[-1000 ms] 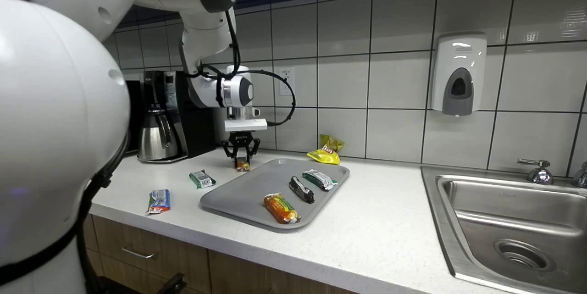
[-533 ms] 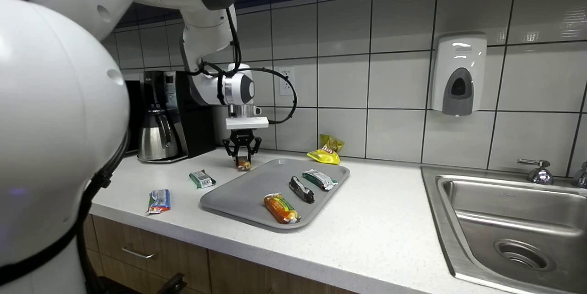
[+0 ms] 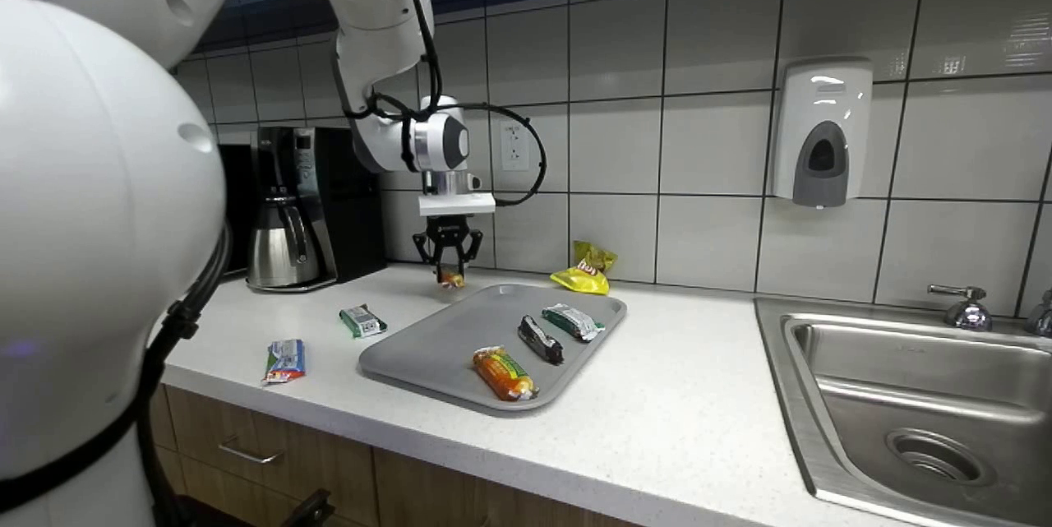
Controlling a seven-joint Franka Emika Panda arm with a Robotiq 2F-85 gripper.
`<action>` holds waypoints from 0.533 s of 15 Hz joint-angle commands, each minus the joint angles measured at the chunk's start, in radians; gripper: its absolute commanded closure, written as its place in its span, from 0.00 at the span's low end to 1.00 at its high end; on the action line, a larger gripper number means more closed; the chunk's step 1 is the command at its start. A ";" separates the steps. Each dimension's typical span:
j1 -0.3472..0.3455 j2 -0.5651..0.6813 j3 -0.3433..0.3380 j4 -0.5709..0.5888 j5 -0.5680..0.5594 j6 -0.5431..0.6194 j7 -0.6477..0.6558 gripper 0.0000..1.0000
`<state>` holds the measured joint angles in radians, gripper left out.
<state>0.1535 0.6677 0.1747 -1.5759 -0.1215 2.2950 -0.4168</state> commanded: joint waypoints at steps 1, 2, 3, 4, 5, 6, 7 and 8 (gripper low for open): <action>-0.044 -0.066 0.006 -0.058 0.005 -0.014 -0.033 0.81; -0.053 -0.073 0.005 -0.064 0.007 -0.016 -0.036 0.81; -0.063 -0.081 0.003 -0.076 0.007 -0.009 -0.038 0.81; -0.070 -0.085 0.000 -0.080 0.006 -0.011 -0.037 0.81; -0.078 -0.094 -0.003 -0.094 0.005 -0.004 -0.037 0.81; -0.087 -0.103 -0.005 -0.107 0.005 0.000 -0.039 0.81; -0.094 -0.108 -0.006 -0.114 0.007 -0.001 -0.040 0.81; -0.101 -0.115 -0.008 -0.123 0.007 0.001 -0.041 0.81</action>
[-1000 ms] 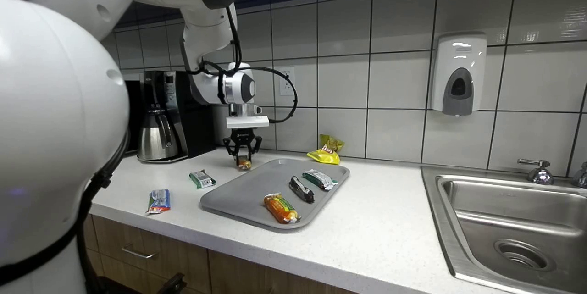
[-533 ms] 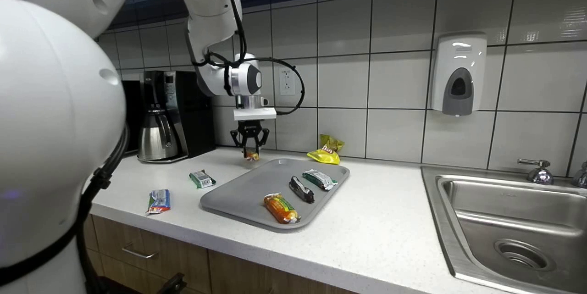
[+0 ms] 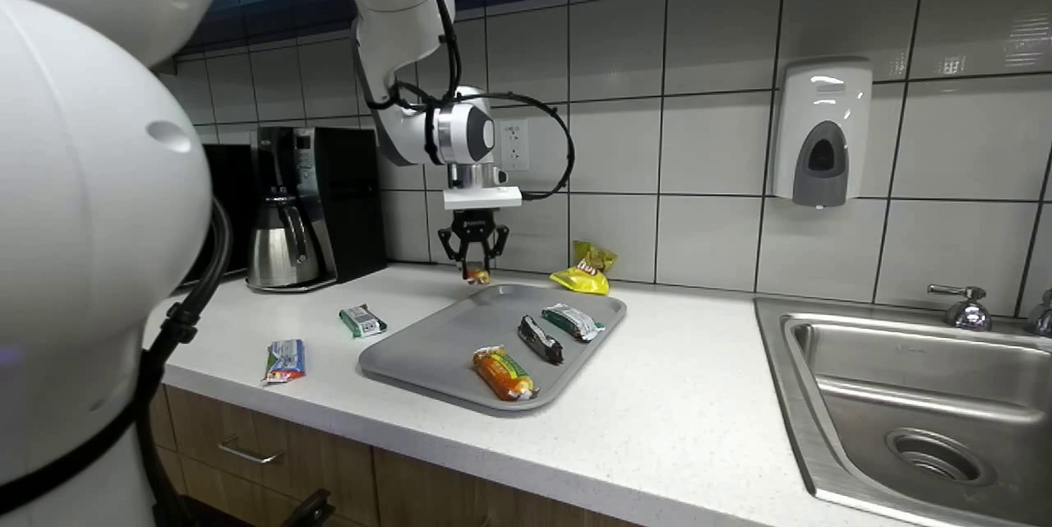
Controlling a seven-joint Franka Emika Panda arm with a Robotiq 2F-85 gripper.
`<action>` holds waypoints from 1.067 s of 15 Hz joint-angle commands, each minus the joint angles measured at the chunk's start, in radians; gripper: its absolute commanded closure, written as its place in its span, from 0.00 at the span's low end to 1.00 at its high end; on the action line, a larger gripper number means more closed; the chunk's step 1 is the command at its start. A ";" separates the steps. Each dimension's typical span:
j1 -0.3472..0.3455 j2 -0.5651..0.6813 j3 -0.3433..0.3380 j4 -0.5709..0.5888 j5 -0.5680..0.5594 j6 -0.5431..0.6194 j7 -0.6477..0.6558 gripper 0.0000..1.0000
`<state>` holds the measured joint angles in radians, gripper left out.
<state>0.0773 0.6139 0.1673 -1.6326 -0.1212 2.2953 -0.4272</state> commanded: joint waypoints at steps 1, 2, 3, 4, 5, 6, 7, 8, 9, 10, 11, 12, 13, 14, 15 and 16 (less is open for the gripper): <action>-0.030 -0.067 -0.003 -0.078 0.005 0.006 -0.029 0.81; -0.034 -0.073 -0.007 -0.089 0.004 0.013 -0.026 0.81; -0.036 -0.075 -0.013 -0.094 0.002 0.015 -0.020 0.81; -0.039 -0.078 -0.016 -0.103 0.002 0.015 -0.021 0.81; -0.043 -0.080 -0.018 -0.113 0.002 0.017 -0.021 0.81; -0.046 -0.084 -0.021 -0.124 0.004 0.023 -0.020 0.81; -0.053 -0.085 -0.017 -0.133 0.015 0.019 -0.028 0.81; -0.056 -0.085 -0.018 -0.141 0.018 0.026 -0.024 0.81; -0.059 -0.083 -0.019 -0.147 0.018 0.027 -0.024 0.81; -0.062 -0.080 -0.020 -0.151 0.018 0.027 -0.023 0.81; -0.066 -0.079 -0.020 -0.158 0.020 0.028 -0.023 0.81; -0.068 -0.080 -0.024 -0.164 0.018 0.035 -0.017 0.81; -0.072 -0.083 -0.025 -0.174 0.018 0.040 -0.019 0.81; -0.075 -0.085 -0.026 -0.178 0.018 0.042 -0.018 0.81; -0.079 -0.088 -0.027 -0.186 0.017 0.048 -0.021 0.81; -0.081 -0.091 -0.029 -0.193 0.014 0.052 -0.023 0.81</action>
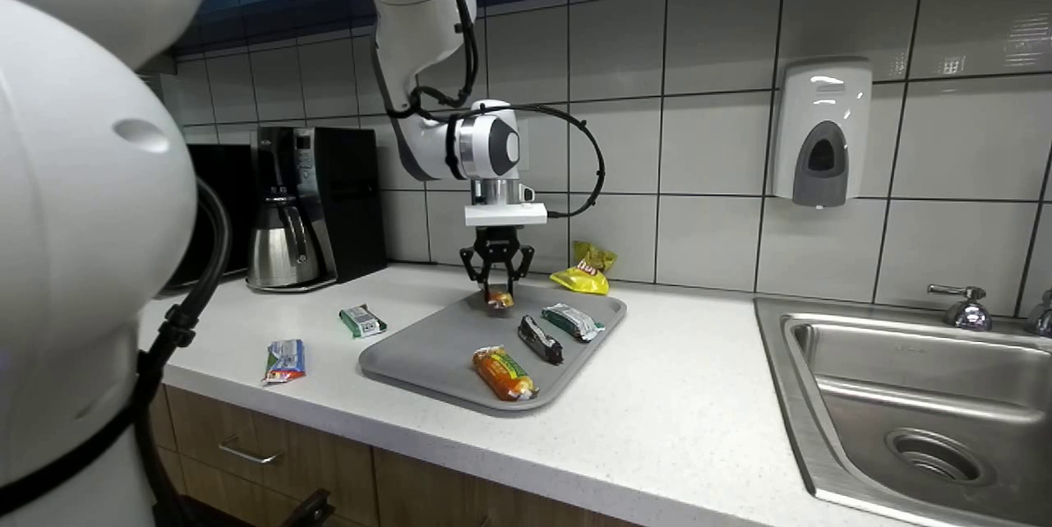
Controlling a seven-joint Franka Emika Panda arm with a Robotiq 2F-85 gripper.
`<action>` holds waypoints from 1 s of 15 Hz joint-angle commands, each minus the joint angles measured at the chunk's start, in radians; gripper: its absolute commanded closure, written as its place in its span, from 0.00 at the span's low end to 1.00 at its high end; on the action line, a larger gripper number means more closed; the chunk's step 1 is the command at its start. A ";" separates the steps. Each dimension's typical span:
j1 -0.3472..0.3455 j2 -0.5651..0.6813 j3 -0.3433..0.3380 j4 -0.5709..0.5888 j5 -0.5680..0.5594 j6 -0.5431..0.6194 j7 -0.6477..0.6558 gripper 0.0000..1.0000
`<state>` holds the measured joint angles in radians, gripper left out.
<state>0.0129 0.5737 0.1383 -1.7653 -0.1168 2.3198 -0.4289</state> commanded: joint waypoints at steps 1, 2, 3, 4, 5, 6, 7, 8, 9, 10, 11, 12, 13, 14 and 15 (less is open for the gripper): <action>-0.017 -0.053 -0.003 -0.067 0.005 0.035 -0.019 0.81; -0.017 -0.055 -0.005 -0.074 0.003 0.039 -0.019 0.81; -0.016 -0.056 -0.008 -0.078 -0.001 0.042 -0.017 0.81; -0.015 -0.059 -0.010 -0.083 -0.003 0.045 -0.017 0.31; -0.015 -0.063 -0.011 -0.090 -0.004 0.049 -0.018 0.29; -0.016 -0.067 -0.011 -0.097 -0.003 0.053 -0.019 0.23; -0.018 -0.074 -0.009 -0.104 -0.001 0.053 -0.023 0.17; -0.020 -0.082 -0.007 -0.112 0.001 0.053 -0.031 0.09; -0.022 -0.089 -0.005 -0.120 0.004 0.053 -0.035 0.01; -0.023 -0.096 -0.005 -0.125 0.005 0.053 -0.036 0.00; -0.023 -0.102 -0.005 -0.131 0.005 0.052 -0.037 0.00; -0.023 -0.111 -0.006 -0.137 0.006 0.049 -0.038 0.00; -0.026 -0.117 -0.003 -0.141 0.009 0.038 -0.049 0.00; -0.006 -0.064 -0.014 -0.088 0.000 0.032 -0.011 0.00; -0.007 -0.071 -0.014 -0.094 0.000 0.032 -0.015 0.00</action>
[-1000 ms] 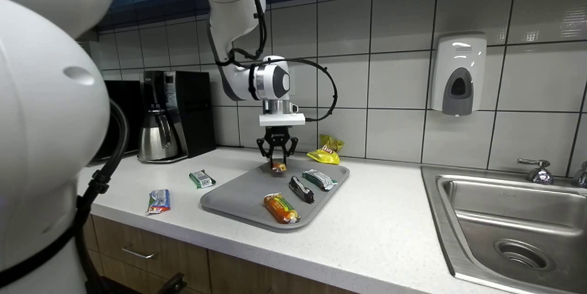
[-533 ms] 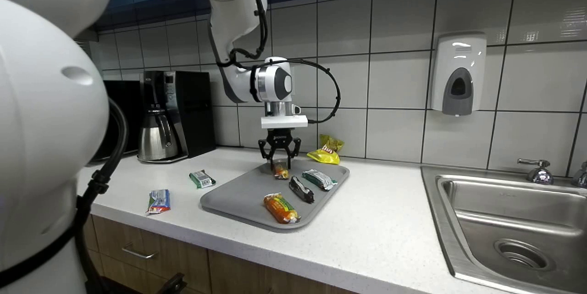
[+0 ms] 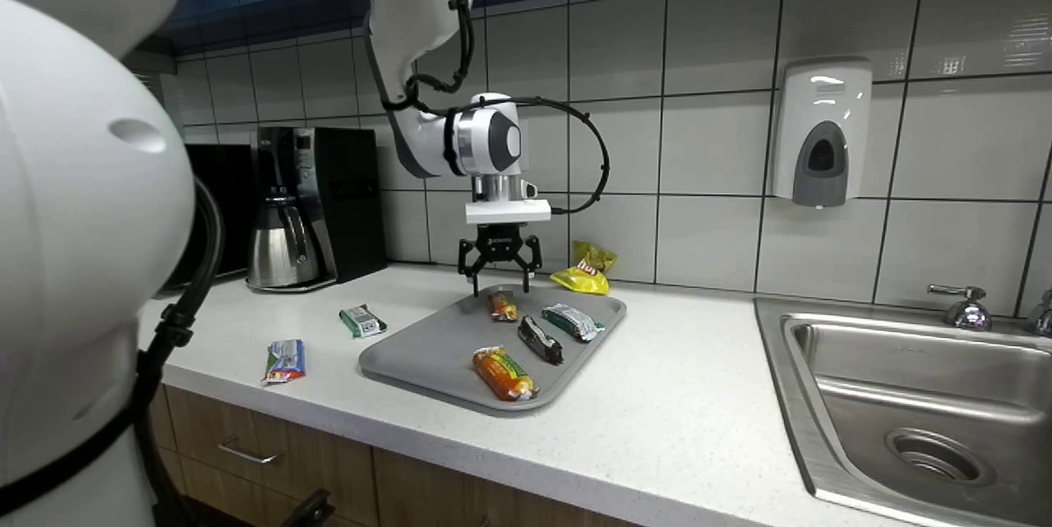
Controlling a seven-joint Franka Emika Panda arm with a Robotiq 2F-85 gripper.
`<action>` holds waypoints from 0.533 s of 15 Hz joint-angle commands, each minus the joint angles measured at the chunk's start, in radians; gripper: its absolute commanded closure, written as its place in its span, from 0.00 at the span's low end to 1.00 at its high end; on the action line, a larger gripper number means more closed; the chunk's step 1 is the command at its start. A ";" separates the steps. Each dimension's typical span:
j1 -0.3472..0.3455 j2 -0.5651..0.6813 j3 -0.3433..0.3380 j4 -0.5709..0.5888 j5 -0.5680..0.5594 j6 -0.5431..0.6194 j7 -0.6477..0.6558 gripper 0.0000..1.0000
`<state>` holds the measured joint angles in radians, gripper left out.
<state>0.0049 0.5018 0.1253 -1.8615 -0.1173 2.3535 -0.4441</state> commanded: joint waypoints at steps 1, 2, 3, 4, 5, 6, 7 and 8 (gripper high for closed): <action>0.000 -0.005 -0.001 -0.003 0.001 -0.002 -0.002 0.00; 0.000 -0.007 -0.001 -0.006 0.001 -0.002 -0.003 0.00; -0.001 -0.008 -0.001 -0.007 0.001 -0.002 -0.004 0.00; -0.001 -0.008 -0.001 -0.008 0.001 -0.002 -0.004 0.00; -0.001 -0.008 -0.001 -0.009 0.001 -0.002 -0.004 0.00; -0.001 -0.008 -0.001 -0.009 0.001 -0.002 -0.004 0.00; -0.001 -0.008 -0.001 -0.009 0.001 -0.002 -0.004 0.00; -0.001 -0.008 -0.001 -0.010 0.001 -0.002 -0.004 0.00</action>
<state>0.0028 0.4939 0.1253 -1.8726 -0.1173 2.3535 -0.4485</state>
